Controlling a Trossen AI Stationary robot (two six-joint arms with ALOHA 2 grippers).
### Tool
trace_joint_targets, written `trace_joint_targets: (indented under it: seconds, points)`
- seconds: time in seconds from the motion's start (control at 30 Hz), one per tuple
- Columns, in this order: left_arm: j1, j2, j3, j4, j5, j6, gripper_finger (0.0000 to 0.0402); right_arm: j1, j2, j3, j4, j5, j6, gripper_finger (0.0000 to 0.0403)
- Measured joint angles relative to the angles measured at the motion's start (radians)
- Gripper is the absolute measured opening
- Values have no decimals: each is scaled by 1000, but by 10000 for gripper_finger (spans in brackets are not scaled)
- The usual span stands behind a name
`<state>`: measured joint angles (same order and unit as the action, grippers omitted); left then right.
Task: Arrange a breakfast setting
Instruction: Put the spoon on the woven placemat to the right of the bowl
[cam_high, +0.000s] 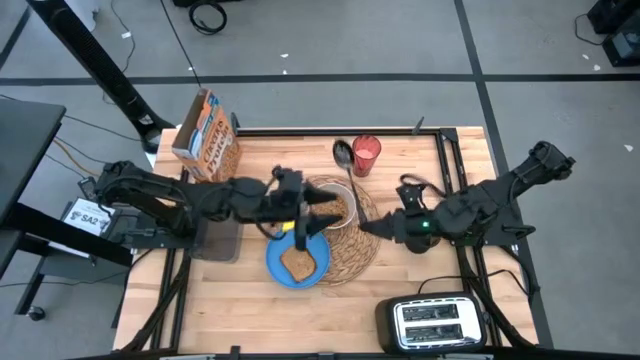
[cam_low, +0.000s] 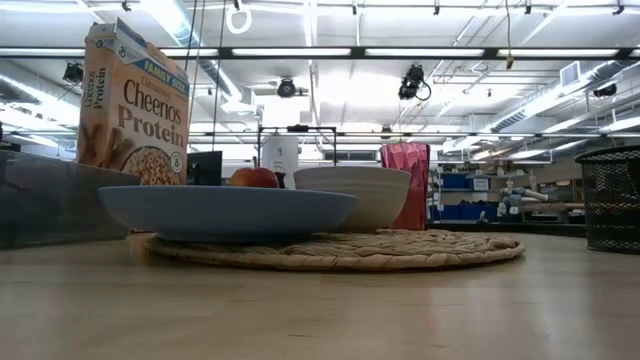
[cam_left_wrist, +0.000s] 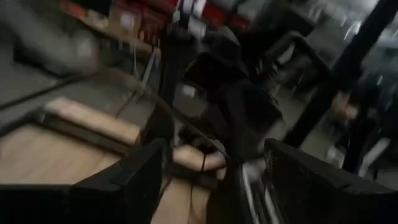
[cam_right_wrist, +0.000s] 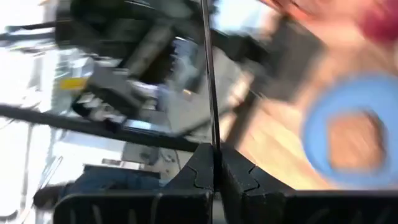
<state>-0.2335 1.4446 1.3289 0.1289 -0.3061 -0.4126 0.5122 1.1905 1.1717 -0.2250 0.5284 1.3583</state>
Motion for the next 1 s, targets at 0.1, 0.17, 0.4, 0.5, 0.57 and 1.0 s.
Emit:
trace_joint_targets:
  seconds: [0.1,0.17,0.4,0.5,0.57,1.0]
  points:
    - [-32,-38,1,-183,-11,-14,280,39,4,-1,-195,9,241,10]
    - [-59,-57,1,-298,-29,-22,281,58,12,-14,-300,17,405,10]
    - [-168,-132,1,-453,-146,31,281,42,79,-60,-561,-11,712,10]
    - [-200,-158,0,-457,-161,56,281,15,126,-60,-585,-45,767,10]
    - [-217,-178,0,-457,-166,65,281,-9,160,-59,-583,-94,770,10]
    - [-322,-273,0,-603,-191,59,282,-120,381,-59,-557,-303,770,10]
